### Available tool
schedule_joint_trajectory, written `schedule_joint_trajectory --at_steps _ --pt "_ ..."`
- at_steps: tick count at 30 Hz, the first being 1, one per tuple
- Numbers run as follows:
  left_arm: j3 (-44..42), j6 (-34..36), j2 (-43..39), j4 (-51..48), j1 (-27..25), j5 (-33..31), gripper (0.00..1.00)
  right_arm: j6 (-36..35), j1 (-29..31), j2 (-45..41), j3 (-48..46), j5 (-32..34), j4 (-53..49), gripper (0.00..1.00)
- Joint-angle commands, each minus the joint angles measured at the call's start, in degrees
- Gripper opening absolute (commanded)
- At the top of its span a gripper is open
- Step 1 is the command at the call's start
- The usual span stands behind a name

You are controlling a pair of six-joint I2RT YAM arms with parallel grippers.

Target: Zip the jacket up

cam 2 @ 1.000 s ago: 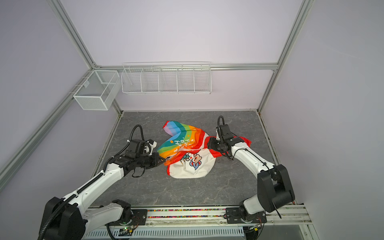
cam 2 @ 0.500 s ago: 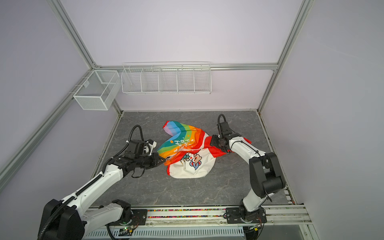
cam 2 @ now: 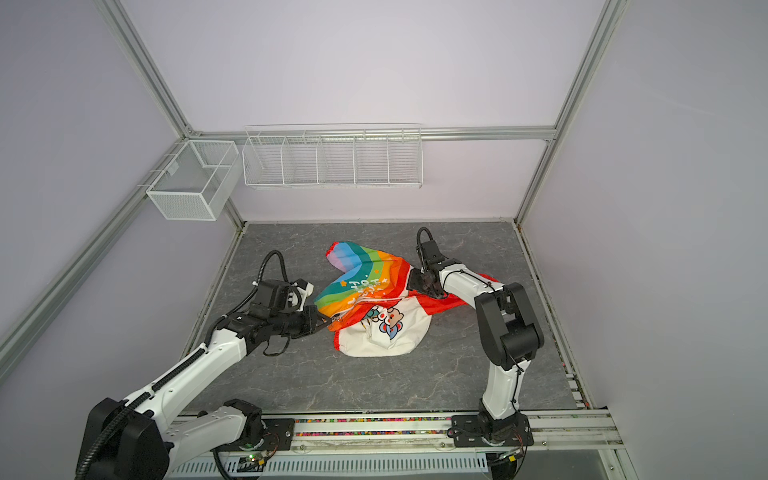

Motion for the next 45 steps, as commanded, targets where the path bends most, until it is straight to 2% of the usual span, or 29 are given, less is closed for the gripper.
schedule_joint_trajectory --at_steps 1,4,8,10,20,21,22,24,27,30,32,36,45 --pt "-0.41 0.42 0.48 0.80 0.16 1.08 0.00 1.34 0.44 2.73 0.94 1.17 0.84 0.56" --pt "-0.60 0.61 0.45 0.58 0.19 1.08 0.00 1.48 0.35 4.80 2.58 1.50 1.43 0.41" --pt "-0.85 0.81 0.16 0.01 0.16 1.09 0.00 0.77 -0.17 4.92 5.78 1.52 0.20 0.13" --pt "-1.11 0.90 -0.23 -0.21 0.17 0.99 0.00 -0.05 -0.79 3.54 7.41 1.38 -1.09 0.07" --pt "0.05 1.16 -2.06 -1.49 0.15 0.65 0.00 -4.14 -7.28 -8.20 9.38 -1.48 -5.95 0.07" --pt "0.48 1.03 -2.15 -1.49 0.20 0.80 0.00 -4.34 -7.88 -9.14 8.86 -1.47 -6.54 0.07" --pt "0.83 0.98 -2.15 -1.63 0.15 0.96 0.00 -4.33 -8.39 -9.91 8.14 -1.64 -7.11 0.14" --pt "1.55 0.90 -2.33 -1.66 0.15 1.09 0.00 -4.05 -10.01 -12.14 5.39 -2.18 -7.36 0.38" --pt "2.12 0.90 -2.22 -1.66 0.17 1.15 0.00 -3.35 -13.37 -16.24 -0.86 -3.38 -6.26 0.51" --pt "2.15 0.90 -1.66 -1.49 0.15 1.57 0.00 -2.13 -16.25 -20.32 -7.32 -4.98 -4.78 0.60" --pt "2.05 0.92 -1.29 -1.16 0.15 1.74 0.00 -2.32 -16.85 -21.39 -10.15 -4.82 -3.87 0.62" --pt "1.89 0.66 -1.22 -0.81 0.15 1.96 0.00 -4.58 -17.25 -20.98 -10.69 1.67 -8.03 0.63" --pt "0.56 0.11 -1.64 0.48 0.15 2.48 0.00 0.29 -18.97 -33.05 -19.28 0.89 -8.49 0.71"
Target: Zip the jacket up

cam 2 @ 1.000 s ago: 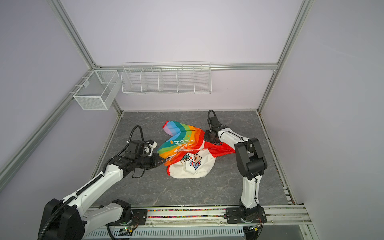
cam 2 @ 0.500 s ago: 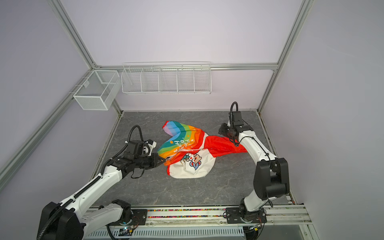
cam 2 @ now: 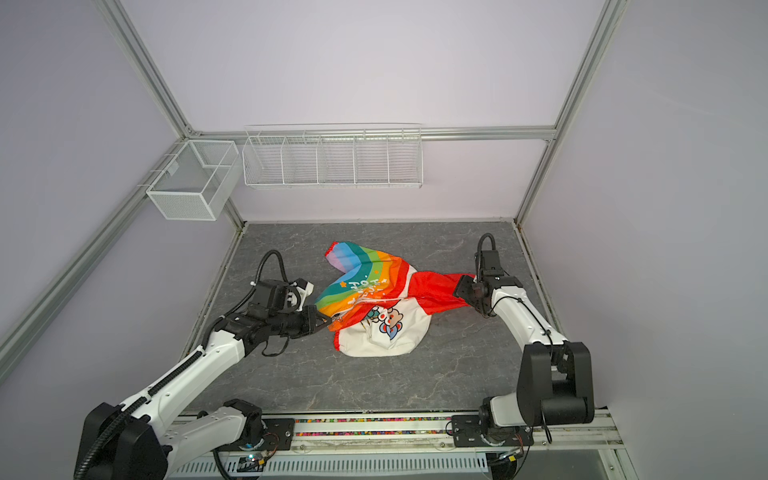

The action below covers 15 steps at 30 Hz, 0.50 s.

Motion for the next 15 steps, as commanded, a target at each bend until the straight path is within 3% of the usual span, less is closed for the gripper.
schedule_joint_trajectory --at_steps 1,5,15 --pt "0.16 0.00 -0.38 1.12 0.15 1.11 0.00 2.35 -0.43 -5.40 -2.43 1.29 -1.21 0.72" --pt "-0.10 -0.09 -0.66 1.43 0.17 1.12 0.00 2.36 -3.04 -7.30 -5.57 4.34 -1.96 0.77" --pt "-0.54 -0.08 -1.31 1.08 0.15 1.16 0.00 2.27 -7.97 -2.21 -5.35 -1.18 2.89 0.75"
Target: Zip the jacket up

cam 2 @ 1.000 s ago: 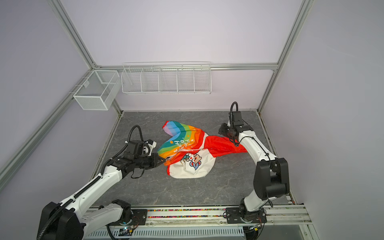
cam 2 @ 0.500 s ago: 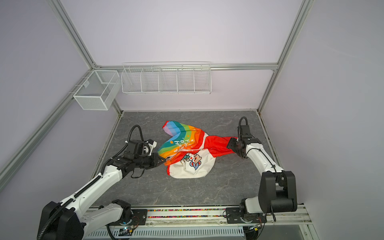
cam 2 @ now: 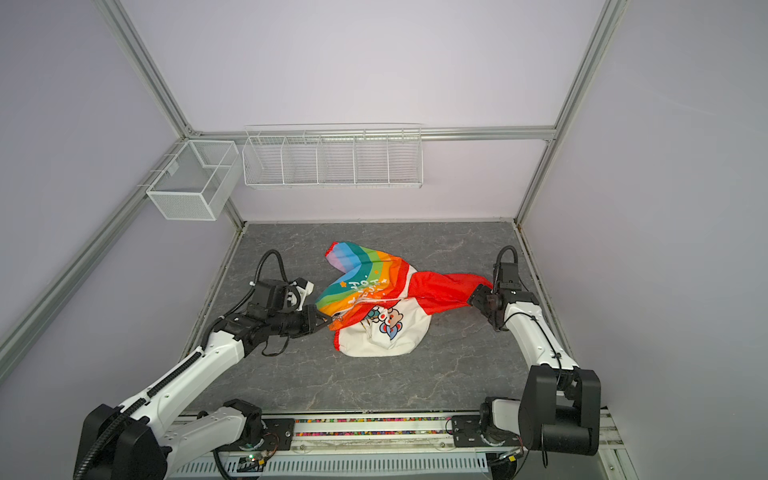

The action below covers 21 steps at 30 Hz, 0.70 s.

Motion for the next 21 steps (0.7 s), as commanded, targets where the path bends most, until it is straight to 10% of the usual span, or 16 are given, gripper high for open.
schedule_joint_trajectory --at_steps 1,15,21 --pt "-0.61 0.06 -0.98 0.54 0.19 0.66 0.00 1.10 -0.33 1.67 0.60 -2.46 2.87 0.74" --pt "-0.96 -0.29 -0.92 0.63 0.15 0.69 0.00 4.27 -0.45 8.03 5.31 -5.89 8.07 0.53" --pt "-0.45 0.40 -0.66 -0.31 0.15 0.69 0.00 3.18 -1.06 12.23 9.12 -5.92 9.64 0.25"
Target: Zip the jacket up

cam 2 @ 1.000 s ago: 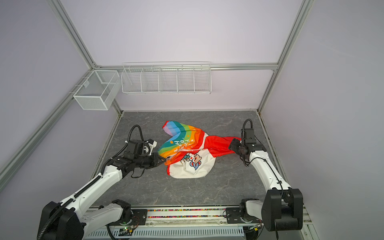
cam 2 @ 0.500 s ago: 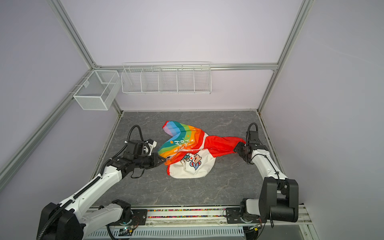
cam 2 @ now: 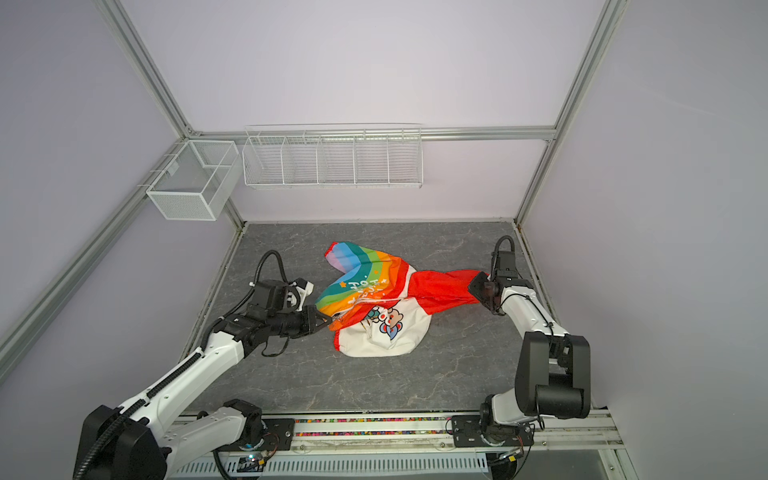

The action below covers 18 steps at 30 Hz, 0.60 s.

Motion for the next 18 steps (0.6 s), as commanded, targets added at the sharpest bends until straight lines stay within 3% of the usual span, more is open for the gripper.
schedule_joint_trajectory --at_steps 1,4,11,18 --pt "0.01 0.64 -0.15 -0.79 0.20 0.62 0.00 -0.34 -0.70 2.42 3.73 -0.40 1.63 0.20" --pt "0.61 1.04 -0.01 -1.44 0.15 0.52 0.00 -1.71 -1.41 4.69 7.65 -0.85 0.63 0.06" --pt "2.85 2.42 0.21 -3.40 0.26 -1.29 0.00 -3.35 -3.76 5.74 14.27 -3.23 -1.64 0.06" --pt "14.87 8.01 -1.82 -12.36 0.58 -10.11 0.00 -3.64 -5.52 0.50 19.96 -6.03 -4.65 0.06"
